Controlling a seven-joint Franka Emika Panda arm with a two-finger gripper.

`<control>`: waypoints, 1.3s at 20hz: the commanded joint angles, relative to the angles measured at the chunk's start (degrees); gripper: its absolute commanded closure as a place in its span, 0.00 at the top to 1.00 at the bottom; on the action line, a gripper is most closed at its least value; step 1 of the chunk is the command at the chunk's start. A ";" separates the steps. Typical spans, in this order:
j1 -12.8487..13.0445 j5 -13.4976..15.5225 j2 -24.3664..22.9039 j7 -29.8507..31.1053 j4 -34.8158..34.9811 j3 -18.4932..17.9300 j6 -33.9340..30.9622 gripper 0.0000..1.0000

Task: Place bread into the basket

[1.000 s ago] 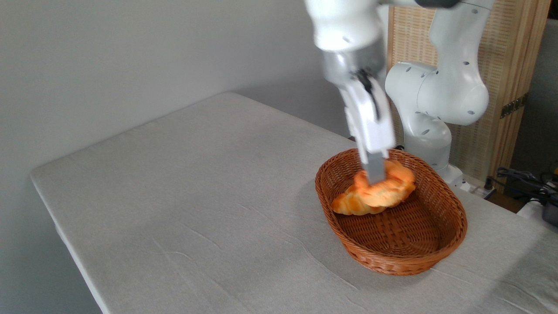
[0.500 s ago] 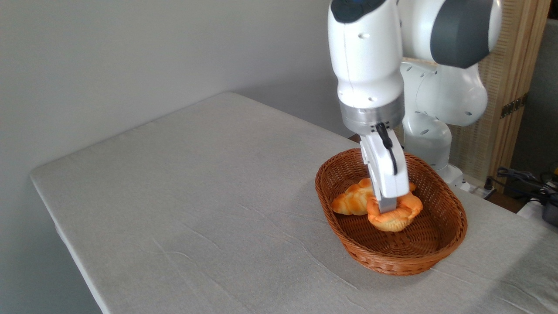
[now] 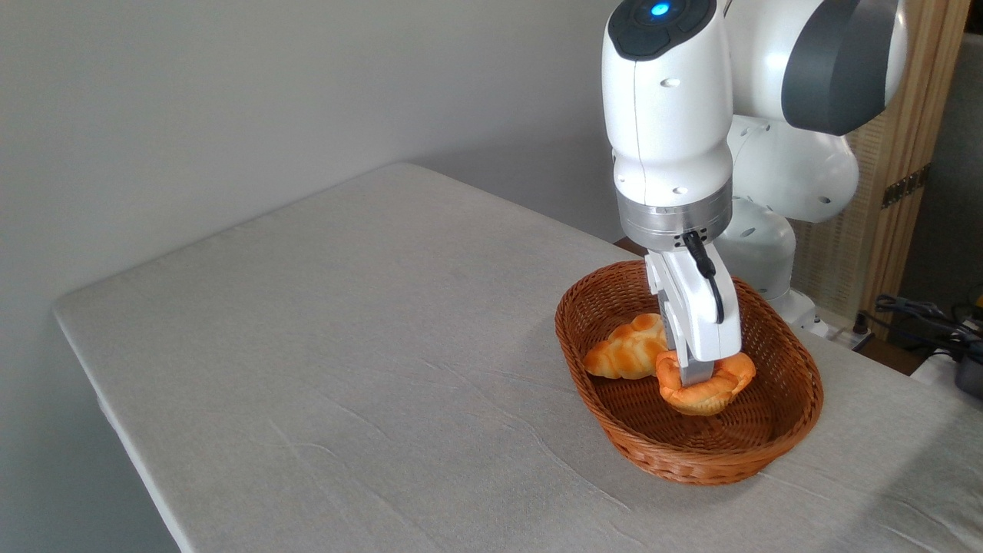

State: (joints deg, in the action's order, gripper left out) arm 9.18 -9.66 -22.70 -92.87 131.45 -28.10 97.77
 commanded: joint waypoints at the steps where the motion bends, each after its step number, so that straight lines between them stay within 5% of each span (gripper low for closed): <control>1: 1.89 -0.71 0.11 0.50 -1.02 -0.64 -0.38 1.00; 5: 2.24 3.58 0.46 2.24 -6.71 0.06 -4.24 1.00; 8: 4.96 10.17 3.35 10.75 -13.92 0.41 -7.58 1.00; 11: 5.41 14.66 5.73 22.08 -20.08 5.58 -8.12 1.00; 16: 4.45 16.95 14.07 37.91 -33.17 14.20 -7.94 1.00; 21: -2.04 18.01 23.64 44.60 -44.51 22.97 -7.59 1.00; 26: -2.85 17.40 24.63 47.08 -45.06 25.28 -7.68 1.00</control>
State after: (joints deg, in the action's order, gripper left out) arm 7.56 7.07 1.10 -46.84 88.49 -3.96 91.90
